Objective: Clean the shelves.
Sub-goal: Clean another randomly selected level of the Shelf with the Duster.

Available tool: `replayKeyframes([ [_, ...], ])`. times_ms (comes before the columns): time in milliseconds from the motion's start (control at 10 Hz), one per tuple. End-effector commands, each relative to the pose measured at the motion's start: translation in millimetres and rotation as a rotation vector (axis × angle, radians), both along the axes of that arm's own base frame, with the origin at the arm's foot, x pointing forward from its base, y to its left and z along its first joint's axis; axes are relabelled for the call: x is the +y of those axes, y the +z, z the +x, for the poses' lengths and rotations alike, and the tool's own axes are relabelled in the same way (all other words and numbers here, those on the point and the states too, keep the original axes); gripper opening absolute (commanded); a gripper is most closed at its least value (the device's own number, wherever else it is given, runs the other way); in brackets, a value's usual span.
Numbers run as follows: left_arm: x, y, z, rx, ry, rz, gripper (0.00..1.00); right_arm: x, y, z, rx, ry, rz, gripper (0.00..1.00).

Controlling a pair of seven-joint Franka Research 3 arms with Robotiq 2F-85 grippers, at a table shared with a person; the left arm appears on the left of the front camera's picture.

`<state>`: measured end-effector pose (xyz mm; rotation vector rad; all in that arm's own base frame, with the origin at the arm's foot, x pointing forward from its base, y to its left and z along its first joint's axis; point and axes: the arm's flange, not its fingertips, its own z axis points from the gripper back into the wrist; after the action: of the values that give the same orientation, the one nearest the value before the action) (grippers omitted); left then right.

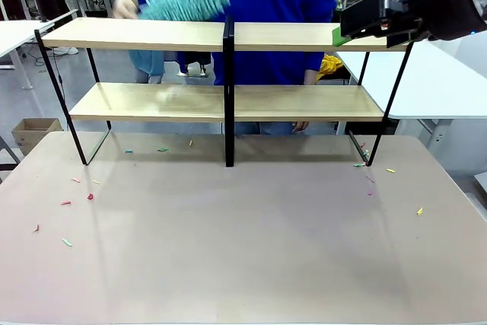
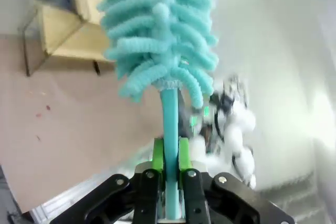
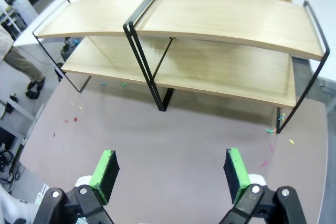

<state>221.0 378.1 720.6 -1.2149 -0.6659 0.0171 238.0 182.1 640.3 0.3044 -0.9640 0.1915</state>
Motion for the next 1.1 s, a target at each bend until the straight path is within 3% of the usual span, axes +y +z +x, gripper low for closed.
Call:
replayKeyframes([
  [0, 12, -28, -27, 0.02, 0.193, -0.1, 0.12, 0, 0, 0, -0.003, -0.002, 0.001, 1.0],
  [200, 11, -30, -23, 0.036, 0.187, -0.102, 0.12, 0, 0, 0, -0.003, -0.002, 0.001, 1.0],
  [400, -12, -15, -3, 0.025, 0.055, -0.033, 0.12, 0, 0, 0, -0.003, -0.002, 0.001, 1.0],
  [600, -89, 1, 32, 0.051, -0.297, 0.227, 0.12, 0, 0, 0, -0.003, -0.002, 0.001, 1.0],
  [800, -182, -5, 66, 0.117, -0.648, 0.504, 0.12, 0, 0, 0, -0.003, -0.002, 0.001, 1.0],
  [1000, -272, -28, 55, 0.077, -1.042, 0.753, 0.12, 0, 0, 0, -0.003, -0.002, 0.001, 1.0],
])
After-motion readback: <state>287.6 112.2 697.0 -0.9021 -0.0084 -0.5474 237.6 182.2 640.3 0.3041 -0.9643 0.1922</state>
